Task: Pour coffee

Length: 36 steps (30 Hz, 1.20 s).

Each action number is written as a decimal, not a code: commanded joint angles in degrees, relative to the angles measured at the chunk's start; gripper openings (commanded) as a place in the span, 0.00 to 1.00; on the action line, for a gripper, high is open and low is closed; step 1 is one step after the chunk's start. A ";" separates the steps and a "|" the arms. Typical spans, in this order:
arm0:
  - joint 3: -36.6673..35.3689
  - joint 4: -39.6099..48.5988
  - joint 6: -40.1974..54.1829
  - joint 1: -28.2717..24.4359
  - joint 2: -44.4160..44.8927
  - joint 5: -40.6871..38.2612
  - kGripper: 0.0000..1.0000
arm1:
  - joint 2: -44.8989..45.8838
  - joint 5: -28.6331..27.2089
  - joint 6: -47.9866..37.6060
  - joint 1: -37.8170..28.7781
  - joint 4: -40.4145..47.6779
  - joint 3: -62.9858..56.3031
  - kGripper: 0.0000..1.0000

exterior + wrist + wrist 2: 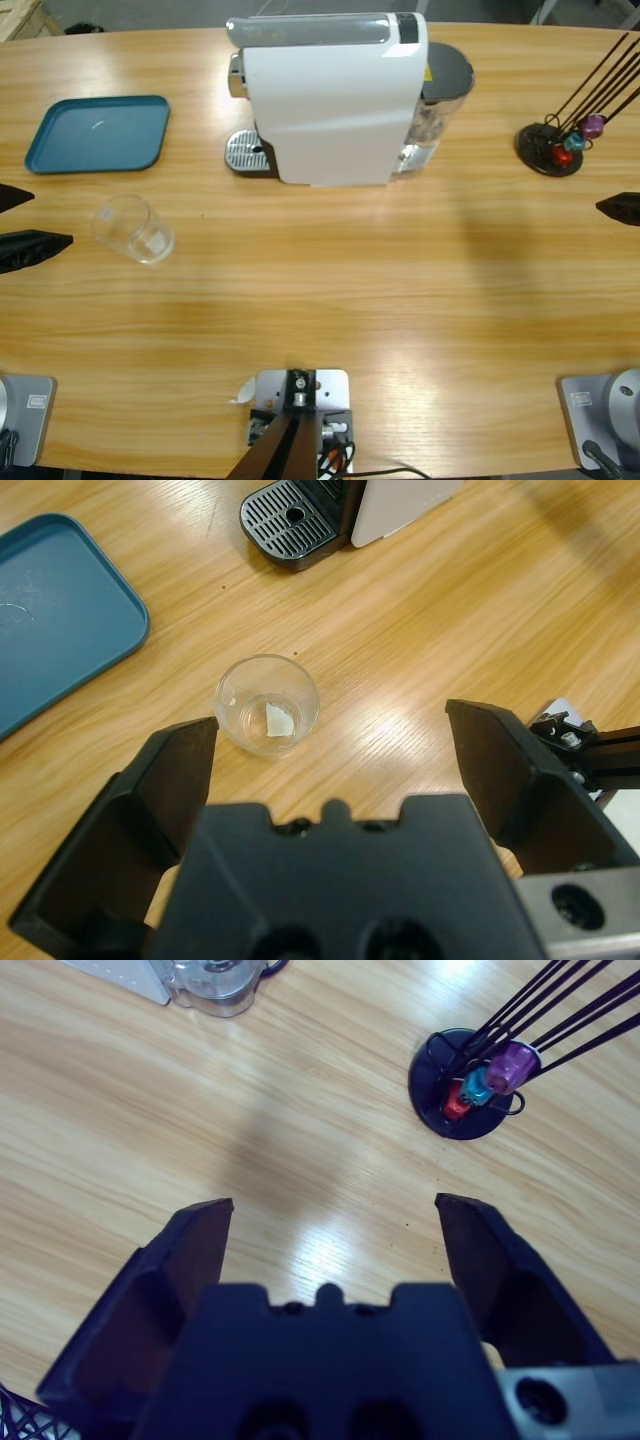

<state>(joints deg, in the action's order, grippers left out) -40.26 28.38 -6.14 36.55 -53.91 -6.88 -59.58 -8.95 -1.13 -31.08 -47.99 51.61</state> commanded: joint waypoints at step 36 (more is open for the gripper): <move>-36.38 -8.78 -26.66 -8.11 -43.23 -12.63 0.99 | 2.85 0.79 -0.17 -0.74 0.87 -2.37 0.89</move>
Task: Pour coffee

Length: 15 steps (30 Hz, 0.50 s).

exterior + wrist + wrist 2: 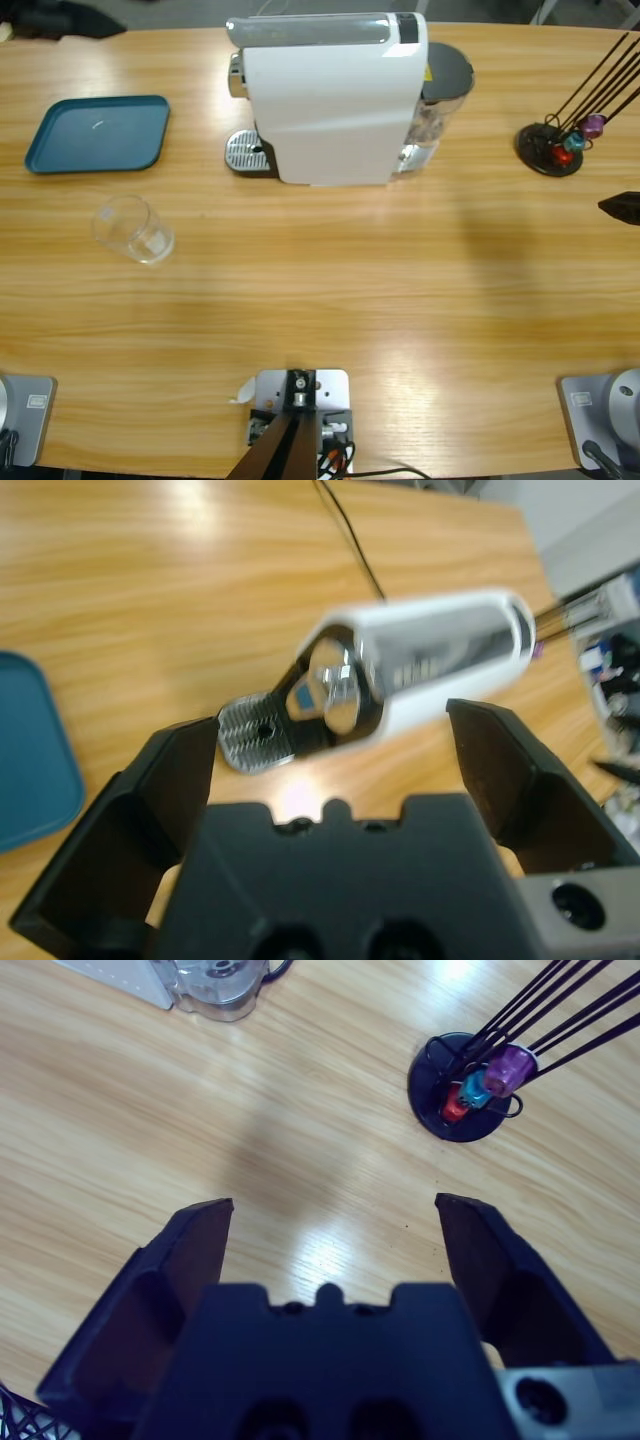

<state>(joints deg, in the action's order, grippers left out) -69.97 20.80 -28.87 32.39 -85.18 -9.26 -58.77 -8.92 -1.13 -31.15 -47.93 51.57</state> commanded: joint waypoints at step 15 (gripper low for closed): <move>-8.34 -1.12 -12.35 -5.04 -17.41 -17.28 0.60 | 1.87 1.03 -0.46 -0.67 0.99 -2.21 0.89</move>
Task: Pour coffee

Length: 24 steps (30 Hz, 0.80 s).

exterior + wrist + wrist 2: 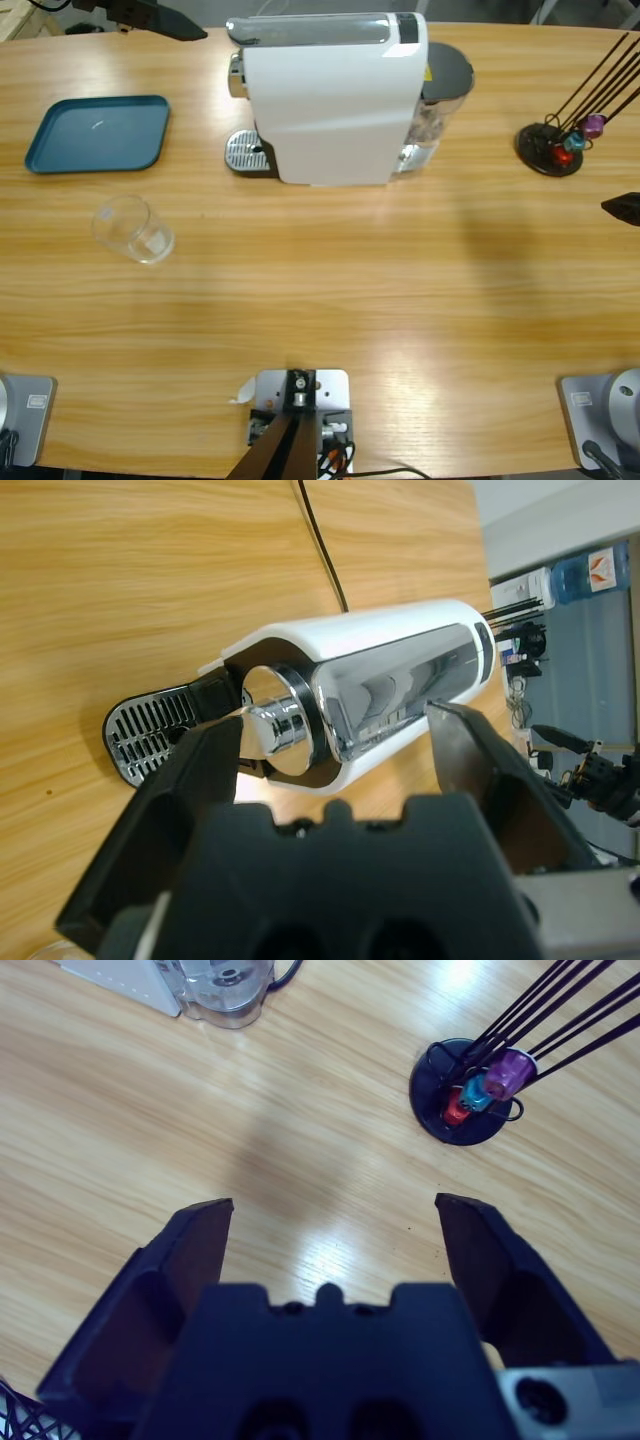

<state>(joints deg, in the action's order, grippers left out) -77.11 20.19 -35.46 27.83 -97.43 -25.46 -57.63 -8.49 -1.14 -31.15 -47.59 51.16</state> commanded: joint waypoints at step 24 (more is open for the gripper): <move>-0.71 0.02 -5.68 -0.23 -5.49 -2.84 0.10 | 0.66 0.84 -0.53 -0.66 0.84 -1.77 0.89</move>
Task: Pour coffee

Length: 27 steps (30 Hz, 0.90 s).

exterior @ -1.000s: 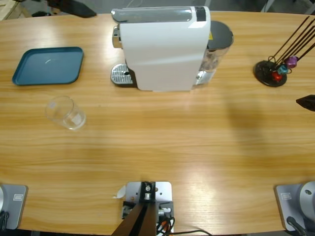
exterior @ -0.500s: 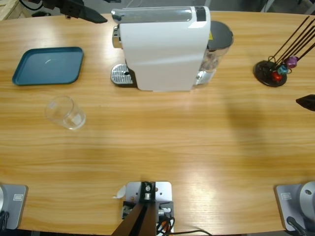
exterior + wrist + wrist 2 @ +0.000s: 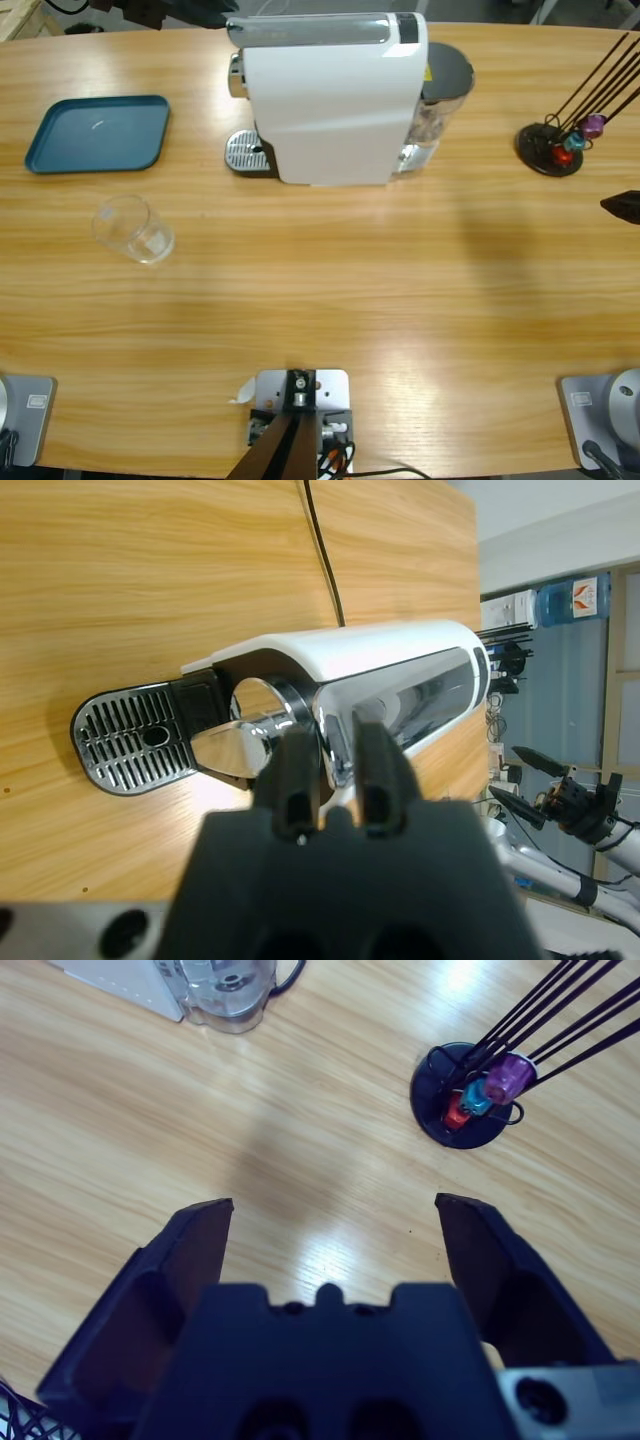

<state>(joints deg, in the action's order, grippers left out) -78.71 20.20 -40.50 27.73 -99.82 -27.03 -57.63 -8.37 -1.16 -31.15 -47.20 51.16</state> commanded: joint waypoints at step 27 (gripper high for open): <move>-3.11 -0.33 0.16 -0.62 0.22 -8.83 0.00 | 1.01 0.55 -0.60 -0.66 0.44 -1.76 0.89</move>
<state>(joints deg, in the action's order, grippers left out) -79.17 20.20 -40.24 26.33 -100.95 -33.65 -57.63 -8.37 -1.20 -31.15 -47.17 51.16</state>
